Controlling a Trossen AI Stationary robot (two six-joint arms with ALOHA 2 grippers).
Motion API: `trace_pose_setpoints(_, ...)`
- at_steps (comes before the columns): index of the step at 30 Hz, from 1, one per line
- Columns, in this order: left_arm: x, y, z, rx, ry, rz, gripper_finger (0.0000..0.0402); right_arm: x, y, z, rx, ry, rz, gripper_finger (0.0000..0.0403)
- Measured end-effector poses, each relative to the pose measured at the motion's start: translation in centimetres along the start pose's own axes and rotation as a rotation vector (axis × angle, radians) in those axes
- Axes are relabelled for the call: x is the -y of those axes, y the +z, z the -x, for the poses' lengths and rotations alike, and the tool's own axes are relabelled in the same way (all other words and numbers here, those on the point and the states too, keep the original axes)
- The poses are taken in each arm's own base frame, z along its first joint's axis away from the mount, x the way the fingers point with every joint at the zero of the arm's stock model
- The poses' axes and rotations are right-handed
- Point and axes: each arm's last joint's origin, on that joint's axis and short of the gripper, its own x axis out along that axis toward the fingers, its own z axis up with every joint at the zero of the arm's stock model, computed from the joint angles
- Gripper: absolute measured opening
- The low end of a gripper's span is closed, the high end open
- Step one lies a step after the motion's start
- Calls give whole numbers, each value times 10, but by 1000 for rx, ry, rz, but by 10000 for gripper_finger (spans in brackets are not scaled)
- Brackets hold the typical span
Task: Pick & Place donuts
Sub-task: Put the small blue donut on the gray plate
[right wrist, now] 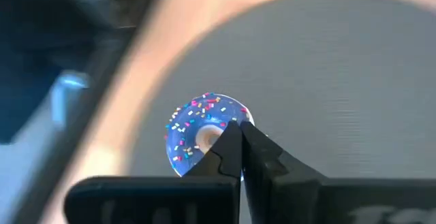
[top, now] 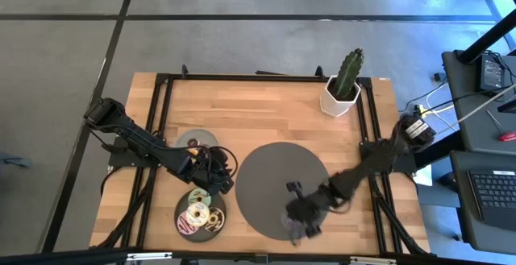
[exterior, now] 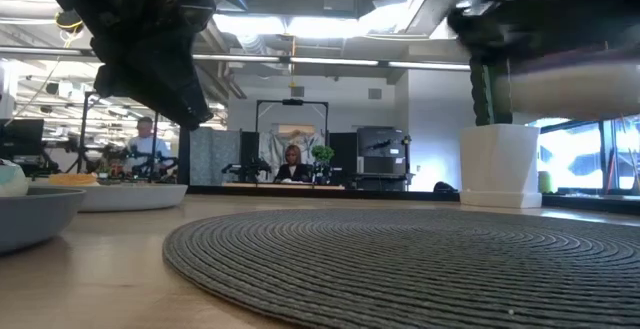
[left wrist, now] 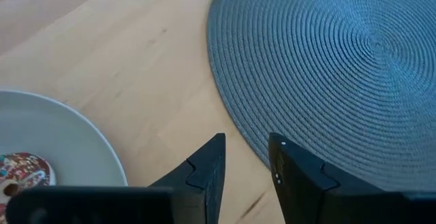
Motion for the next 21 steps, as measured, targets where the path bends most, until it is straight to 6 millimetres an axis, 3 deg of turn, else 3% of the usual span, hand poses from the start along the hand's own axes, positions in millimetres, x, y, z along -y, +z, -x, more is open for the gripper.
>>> trace_pose_setpoints(5, 0, -1, 0, -42, -21, -51, 111, 68, 27, 7, -10, -132, 45, 5)
trace_pose_setpoints(12, 2, -5, 0, -163, -88, -121, 106, 164, 28, 19, 13, -241, -12, 5)
trace_pose_setpoints(17, 2, -5, 0, -158, -93, -184, 110, 206, 26, 27, 77, -292, -58, 5)
trace_pose_setpoints(21, 2, -4, 0, -154, -93, -223, 111, 230, 28, 14, 185, -305, -72, 5)
